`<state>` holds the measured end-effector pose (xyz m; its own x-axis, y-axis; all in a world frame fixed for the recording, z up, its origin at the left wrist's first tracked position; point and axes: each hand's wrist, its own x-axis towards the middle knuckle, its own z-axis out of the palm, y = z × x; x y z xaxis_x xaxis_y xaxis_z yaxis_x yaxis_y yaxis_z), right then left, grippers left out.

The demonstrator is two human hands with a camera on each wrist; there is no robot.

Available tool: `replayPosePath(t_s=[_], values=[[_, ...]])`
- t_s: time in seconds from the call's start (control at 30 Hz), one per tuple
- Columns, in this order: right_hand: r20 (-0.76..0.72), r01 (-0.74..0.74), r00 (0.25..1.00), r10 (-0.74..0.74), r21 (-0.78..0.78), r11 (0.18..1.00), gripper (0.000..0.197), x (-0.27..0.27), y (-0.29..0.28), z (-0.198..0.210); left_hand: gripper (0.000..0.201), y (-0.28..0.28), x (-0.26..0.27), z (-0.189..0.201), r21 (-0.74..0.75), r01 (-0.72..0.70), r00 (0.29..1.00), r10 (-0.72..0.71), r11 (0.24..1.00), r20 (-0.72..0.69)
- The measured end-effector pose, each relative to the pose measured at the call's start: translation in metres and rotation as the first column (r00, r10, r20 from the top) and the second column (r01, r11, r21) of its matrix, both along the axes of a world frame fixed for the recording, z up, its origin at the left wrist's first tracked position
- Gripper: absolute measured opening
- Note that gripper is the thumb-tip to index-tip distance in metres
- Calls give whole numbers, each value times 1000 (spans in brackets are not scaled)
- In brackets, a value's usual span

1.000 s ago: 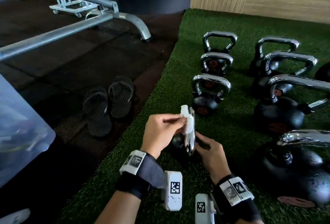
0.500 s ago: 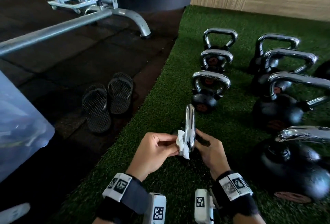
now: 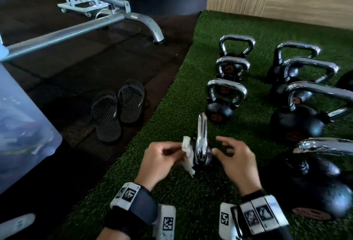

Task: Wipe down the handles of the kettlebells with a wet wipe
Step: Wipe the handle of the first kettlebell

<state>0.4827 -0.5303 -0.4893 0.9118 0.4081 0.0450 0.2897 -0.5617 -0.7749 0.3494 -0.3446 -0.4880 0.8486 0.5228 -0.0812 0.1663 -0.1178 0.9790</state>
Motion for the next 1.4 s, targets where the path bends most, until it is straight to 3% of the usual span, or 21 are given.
replayPosePath(t_s=[0.07, 0.17, 0.27, 0.4, 0.57, 0.77, 0.87, 0.9, 0.97, 1.03, 1.1, 1.23, 1.4], values=[[205, -73, 978, 51, 106, 992, 44, -11, -9, 28, 23, 5, -2, 11, -249, -48, 998, 59, 967, 38], [351, -324, 901, 254, 157, 933, 52, -27, -7, 63, 37, 9, -3, 25, -478, -44, 997, 70, 877, 36], [382, -456, 841, 383, 120, 882, 56, -33, 4, 77, 39, 5, -4, 35, -562, 23, 997, 24, 827, 76], [438, -464, 826, 353, 175, 868, 48, -35, 11, 74, 36, -3, -2, 41, -561, 91, 994, -43, 823, 99], [402, -394, 876, 267, 277, 876, 40, -35, 11, 65, 29, -14, 3, 41, -384, 109, 993, -82, 917, 87], [311, -250, 944, 113, 444, 861, 35, -29, 14, 57, 49, -9, 11, 41, -265, 142, 990, -139, 954, 31], [210, -81, 977, -23, 473, 878, 31, -10, 8, 43, 28, 8, 15, 28, -34, 185, 982, -186, 982, -38], [181, -17, 980, -76, 463, 886, 29, -2, 6, 38, 51, 14, 17, 19, 81, 263, 957, -250, 961, -146], [134, 87, 978, -159, 430, 899, 27, 13, 6, 27, 108, 21, 29, -1, 266, 455, 858, -339, 850, -386], [110, 148, 972, -209, 408, 901, 29, 25, 13, 15, 146, 17, 46, -20, 399, 571, 797, -369, 717, -477], [80, 184, 969, -235, 404, 896, 27, 36, 24, 3, 157, 7, 61, -37, 496, 566, 819, -381, 659, -428], [-2, 156, 986, -168, 377, 913, 22, 48, 46, -15, 140, 2, 74, -58, 503, 398, 917, -342, 768, -203], [-169, 144, 982, -80, 404, 903, 19, 46, 53, -32, 124, 18, 79, -62, 474, 434, 892, -438, 766, -110]])
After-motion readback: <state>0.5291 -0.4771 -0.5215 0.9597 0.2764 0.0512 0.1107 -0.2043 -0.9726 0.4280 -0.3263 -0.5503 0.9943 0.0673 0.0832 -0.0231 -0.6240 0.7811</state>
